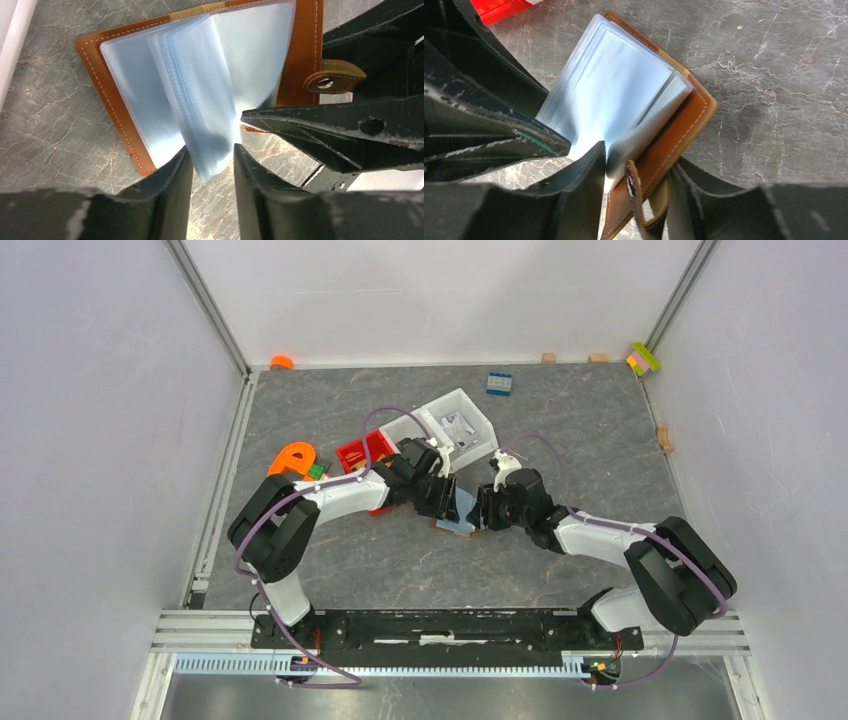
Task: Take the credit cards out of the card holder
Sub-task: Remove the credit card from the card holder.
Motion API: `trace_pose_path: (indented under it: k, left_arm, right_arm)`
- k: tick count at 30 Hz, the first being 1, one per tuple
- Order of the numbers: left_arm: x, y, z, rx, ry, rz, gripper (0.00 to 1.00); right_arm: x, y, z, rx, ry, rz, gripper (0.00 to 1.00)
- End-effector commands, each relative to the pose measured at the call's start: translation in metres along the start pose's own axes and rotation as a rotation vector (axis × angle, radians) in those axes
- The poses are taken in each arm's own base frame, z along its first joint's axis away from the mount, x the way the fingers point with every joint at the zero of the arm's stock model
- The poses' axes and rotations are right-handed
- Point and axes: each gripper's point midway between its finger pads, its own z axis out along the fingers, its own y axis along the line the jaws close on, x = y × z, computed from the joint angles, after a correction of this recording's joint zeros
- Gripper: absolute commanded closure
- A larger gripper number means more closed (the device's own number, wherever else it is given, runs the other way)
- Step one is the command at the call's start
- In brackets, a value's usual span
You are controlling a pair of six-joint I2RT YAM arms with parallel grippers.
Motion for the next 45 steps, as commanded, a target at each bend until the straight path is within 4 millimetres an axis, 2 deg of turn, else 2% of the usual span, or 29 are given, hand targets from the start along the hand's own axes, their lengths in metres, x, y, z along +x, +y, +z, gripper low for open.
trace_pose_path:
  k: [1,4,7,9,12,15,18,23,27,32,35,37,42,45]
  left_arm:
    - [-0.010,-0.010,-0.004,0.038,-0.042,-0.010,0.53]
    - [-0.011,-0.014,-0.005,0.061,-0.053,-0.005,0.51]
    - [-0.012,-0.014,-0.005,0.066,-0.057,-0.006,0.52]
    - [-0.013,-0.016,-0.004,0.084,-0.059,-0.010,0.55]
    - [-0.014,-0.020,-0.005,0.117,-0.070,-0.016,0.58]
    - [-0.017,-0.022,-0.008,0.134,-0.089,-0.019,0.56]
    - [-0.018,-0.021,-0.010,0.141,-0.102,-0.030,0.46]
    - [-0.021,-0.026,-0.011,0.201,-0.118,-0.049,0.44]
    - [-0.023,-0.030,-0.012,0.257,-0.136,-0.065,0.47]
    - [-0.026,-0.038,-0.015,0.323,-0.156,-0.072,0.48]
    - [-0.028,-0.043,-0.019,0.370,-0.177,-0.080,0.39]
    - [-0.029,-0.044,-0.021,0.376,-0.190,-0.077,0.37]
    - [-0.030,-0.047,-0.023,0.411,-0.196,-0.080,0.45]
    - [-0.031,-0.053,-0.025,0.459,-0.205,-0.088,0.43]
  right_arm:
    - [-0.015,-0.001,0.001,0.019,-0.034,-0.014,0.56]
    - [-0.014,0.004,0.001,-0.016,-0.029,-0.018,0.64]
    - [-0.011,0.007,0.002,-0.029,-0.019,-0.017,0.68]
    - [-0.009,0.008,0.003,-0.041,-0.011,-0.013,0.65]
    - [-0.008,0.012,0.003,-0.064,-0.009,-0.008,0.49]
    - [-0.009,0.019,0.000,-0.106,-0.027,-0.010,0.38]
    - [-0.009,0.018,-0.001,-0.109,-0.038,-0.003,0.33]
    - [-0.007,0.020,-0.003,-0.161,-0.046,0.050,0.27]
    - [-0.001,0.023,-0.006,-0.244,-0.039,0.131,0.26]
    - [-0.004,0.025,-0.008,-0.267,-0.054,0.136,0.24]
    - [-0.004,0.026,-0.009,-0.274,-0.057,0.143,0.22]
    - [-0.002,0.025,-0.009,-0.276,-0.053,0.156,0.22]
    - [-0.005,0.027,-0.011,-0.310,-0.067,0.185,0.24]
    - [-0.006,0.030,-0.010,-0.332,-0.064,0.192,0.24]
